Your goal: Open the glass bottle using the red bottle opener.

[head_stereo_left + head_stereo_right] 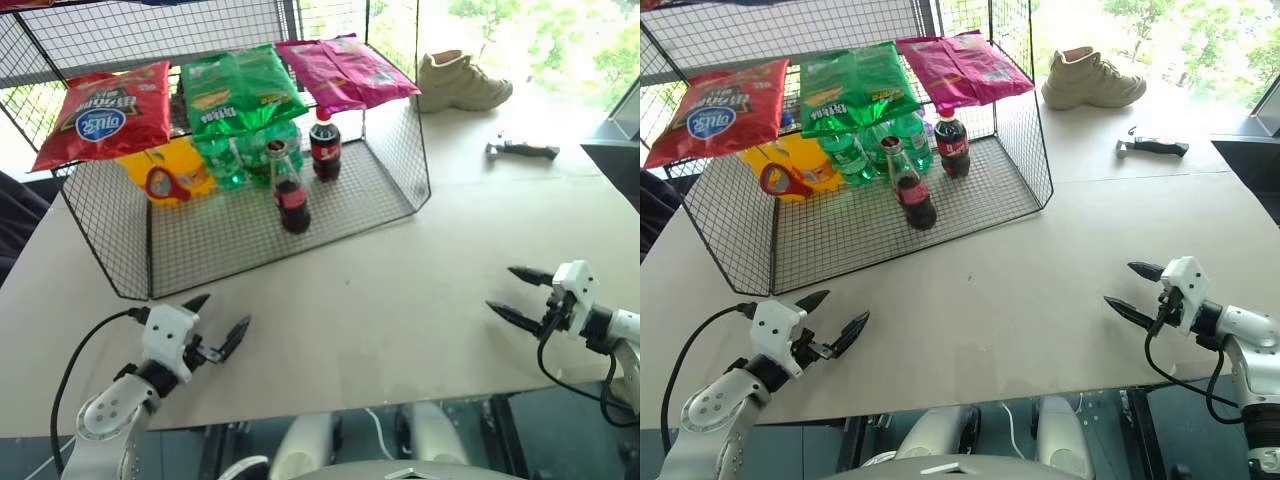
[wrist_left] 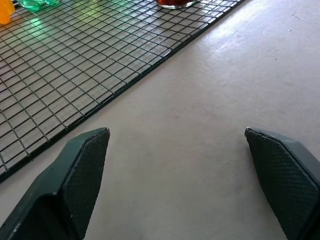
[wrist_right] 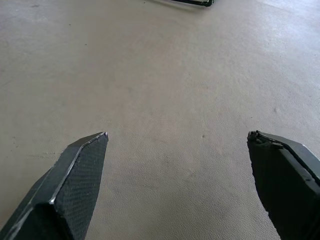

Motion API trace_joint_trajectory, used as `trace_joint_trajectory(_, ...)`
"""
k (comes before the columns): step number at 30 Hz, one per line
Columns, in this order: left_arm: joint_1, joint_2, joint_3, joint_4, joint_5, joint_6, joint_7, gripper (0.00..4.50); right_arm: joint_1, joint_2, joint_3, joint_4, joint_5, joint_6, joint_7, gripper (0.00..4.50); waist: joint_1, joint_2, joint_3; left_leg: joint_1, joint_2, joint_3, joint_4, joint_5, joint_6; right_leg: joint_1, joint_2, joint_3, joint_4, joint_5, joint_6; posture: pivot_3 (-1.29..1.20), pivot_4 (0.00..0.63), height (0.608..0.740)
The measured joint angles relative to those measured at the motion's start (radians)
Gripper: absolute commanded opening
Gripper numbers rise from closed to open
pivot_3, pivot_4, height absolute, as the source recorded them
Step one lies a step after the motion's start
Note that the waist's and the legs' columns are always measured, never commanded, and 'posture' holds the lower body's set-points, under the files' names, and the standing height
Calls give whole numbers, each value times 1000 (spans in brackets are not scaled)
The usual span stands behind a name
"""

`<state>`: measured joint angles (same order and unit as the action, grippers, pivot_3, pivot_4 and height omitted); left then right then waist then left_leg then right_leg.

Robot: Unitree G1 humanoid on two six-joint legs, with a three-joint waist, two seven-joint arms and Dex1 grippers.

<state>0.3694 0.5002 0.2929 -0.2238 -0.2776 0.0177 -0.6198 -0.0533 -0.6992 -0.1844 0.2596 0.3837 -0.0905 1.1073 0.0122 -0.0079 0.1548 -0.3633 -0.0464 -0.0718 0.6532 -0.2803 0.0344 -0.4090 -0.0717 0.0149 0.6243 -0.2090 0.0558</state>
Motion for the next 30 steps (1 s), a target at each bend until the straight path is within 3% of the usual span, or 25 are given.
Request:
trace_joint_trajectory(14,-39,-34,1,19,11,-16,39,4500,-19,31,6,-48,3,18,-22,4480,0,0,0,0,0,0,0,0,0,0,0,0,0,0,0,0,150,740)
trace_joint_trajectory(30,-373,-118,68,91,41,-6,347,4500,-82,278,226,-664,133,376,-288,4480,1,-1,0,-4,-2,-3,0,1,-1,-3,0,-2,0,1,1,0,150,740)
